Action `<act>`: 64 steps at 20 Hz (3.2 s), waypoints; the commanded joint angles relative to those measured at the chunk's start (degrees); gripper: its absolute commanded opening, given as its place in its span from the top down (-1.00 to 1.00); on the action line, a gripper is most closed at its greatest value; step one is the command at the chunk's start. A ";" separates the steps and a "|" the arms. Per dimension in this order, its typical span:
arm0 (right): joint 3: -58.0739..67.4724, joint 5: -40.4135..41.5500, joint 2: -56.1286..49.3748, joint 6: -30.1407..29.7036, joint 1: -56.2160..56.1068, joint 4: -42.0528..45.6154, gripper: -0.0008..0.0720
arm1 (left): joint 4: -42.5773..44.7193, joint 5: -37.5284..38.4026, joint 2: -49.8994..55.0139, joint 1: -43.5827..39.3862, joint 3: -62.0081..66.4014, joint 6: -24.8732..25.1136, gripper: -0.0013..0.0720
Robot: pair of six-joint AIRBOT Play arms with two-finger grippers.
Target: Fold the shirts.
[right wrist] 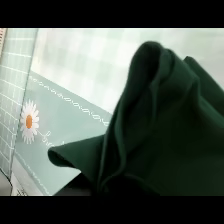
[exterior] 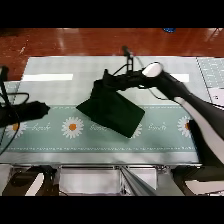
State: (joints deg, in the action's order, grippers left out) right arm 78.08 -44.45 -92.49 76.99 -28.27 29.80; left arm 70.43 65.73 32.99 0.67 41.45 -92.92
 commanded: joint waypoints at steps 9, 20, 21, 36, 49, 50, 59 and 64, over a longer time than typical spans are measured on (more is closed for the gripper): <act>6.51 -20.11 3.41 8.41 12.52 17.11 -0.16 | -4.00 -4.68 -3.72 0.37 -8.68 -0.81 0.92; -56.22 8.57 48.50 42.38 14.95 33.05 -0.16 | -6.23 -6.82 -3.72 0.37 -8.70 -0.83 0.92; -57.51 9.40 47.04 37.40 14.95 27.15 -0.16 | -6.23 -6.82 -3.72 0.37 -8.70 -0.83 0.92; -33.29 -0.66 12.13 -7.41 7.76 -12.00 0.88 | -6.25 -6.80 -3.72 0.37 -8.70 -0.87 0.92; 23.17 -27.41 14.99 13.25 31.69 22.32 0.88 | -6.47 -6.73 -3.72 0.37 -8.70 -0.85 0.92; 23.34 -28.37 16.48 13.55 35.04 22.40 0.88 | -6.47 -6.75 -3.72 0.37 -8.70 -0.85 0.92; 20.79 -50.21 26.62 20.44 65.77 36.06 0.88 | -6.47 -6.86 -3.72 0.37 -8.70 -0.85 0.92; 10.69 -61.51 33.86 18.29 78.66 47.98 0.88 | -6.47 -6.82 -3.72 0.37 -8.70 -0.85 0.92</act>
State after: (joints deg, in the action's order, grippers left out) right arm 94.08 -98.65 -62.81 96.01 42.81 69.54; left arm 63.94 58.92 29.32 1.02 32.75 -93.78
